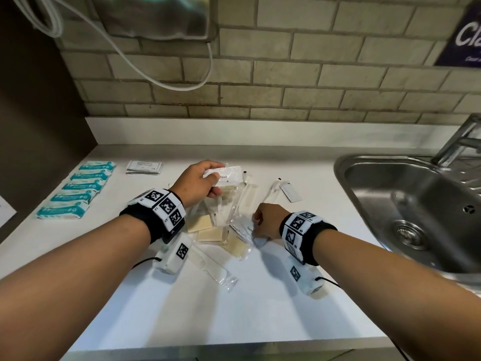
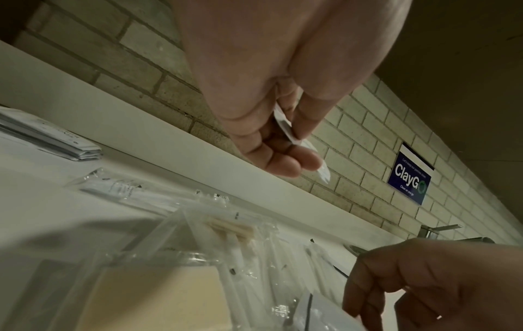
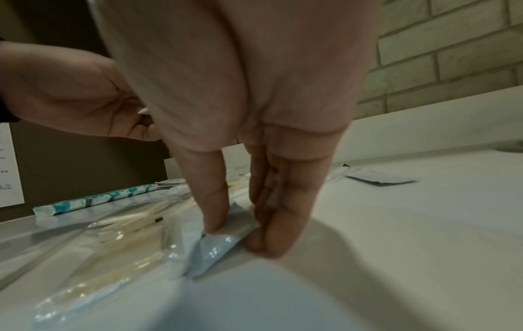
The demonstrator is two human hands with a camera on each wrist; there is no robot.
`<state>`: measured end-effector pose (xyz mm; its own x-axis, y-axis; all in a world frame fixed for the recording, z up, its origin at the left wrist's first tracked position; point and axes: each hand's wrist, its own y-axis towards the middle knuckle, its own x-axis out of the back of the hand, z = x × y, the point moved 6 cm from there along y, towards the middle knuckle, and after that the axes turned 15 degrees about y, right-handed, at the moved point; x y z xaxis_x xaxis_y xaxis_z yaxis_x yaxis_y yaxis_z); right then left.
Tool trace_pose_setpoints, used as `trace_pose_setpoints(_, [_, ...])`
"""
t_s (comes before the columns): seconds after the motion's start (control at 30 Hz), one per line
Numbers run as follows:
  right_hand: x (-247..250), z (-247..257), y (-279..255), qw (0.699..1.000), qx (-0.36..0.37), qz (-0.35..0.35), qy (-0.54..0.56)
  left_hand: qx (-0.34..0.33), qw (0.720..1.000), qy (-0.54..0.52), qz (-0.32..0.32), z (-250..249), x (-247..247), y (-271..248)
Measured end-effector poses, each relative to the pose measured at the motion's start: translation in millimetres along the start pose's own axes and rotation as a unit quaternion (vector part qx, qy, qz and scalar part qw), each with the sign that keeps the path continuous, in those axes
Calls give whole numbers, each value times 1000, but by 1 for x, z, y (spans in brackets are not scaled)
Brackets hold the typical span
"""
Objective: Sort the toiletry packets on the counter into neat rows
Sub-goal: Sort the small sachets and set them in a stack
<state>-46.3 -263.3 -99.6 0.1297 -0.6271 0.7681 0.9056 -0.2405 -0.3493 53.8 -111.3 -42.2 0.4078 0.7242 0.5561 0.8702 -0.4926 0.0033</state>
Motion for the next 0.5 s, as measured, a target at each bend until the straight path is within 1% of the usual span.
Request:
trace_pose_setpoints(0.07, [-1, -1, 1, 999, -14, 8, -32, 2, 1000, 3, -1, -1, -2, 1])
trace_pose_setpoints(0.3, [-6, -4, 1, 999, -17, 10, -45, 7, 1000, 4, 4, -6, -9, 2])
trace_pose_setpoints(0.43, [-10, -6, -2, 998, -39, 15, -51, 7, 1000, -4, 8, -9, -11, 1])
trace_pose_setpoints(0.5, [-16, -3, -3, 996, -33, 23, -80, 9, 1000, -6, 9, -9, -12, 1])
